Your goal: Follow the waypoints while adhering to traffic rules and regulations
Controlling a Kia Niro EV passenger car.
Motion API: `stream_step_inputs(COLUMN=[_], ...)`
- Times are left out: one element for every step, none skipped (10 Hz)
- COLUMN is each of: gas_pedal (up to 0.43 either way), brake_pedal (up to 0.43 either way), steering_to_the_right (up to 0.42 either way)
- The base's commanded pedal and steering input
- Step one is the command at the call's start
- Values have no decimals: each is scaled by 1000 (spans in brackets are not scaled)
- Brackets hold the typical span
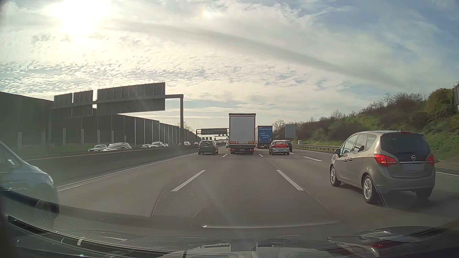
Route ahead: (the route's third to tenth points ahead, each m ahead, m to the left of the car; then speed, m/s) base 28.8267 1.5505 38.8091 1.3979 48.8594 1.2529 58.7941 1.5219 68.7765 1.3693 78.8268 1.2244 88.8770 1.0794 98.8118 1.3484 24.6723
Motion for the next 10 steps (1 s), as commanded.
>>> stream_step_inputs(gas_pedal=[118, 118, 118, 118, 118, 118, 118, 118, 118, 118], brake_pedal=[0, 0, 0, 0, 0, 0, 0, 0, 0, 0], steering_to_the_right=[-1, 0, -1, -1, -1, -1, -1, -1, -1, -2])
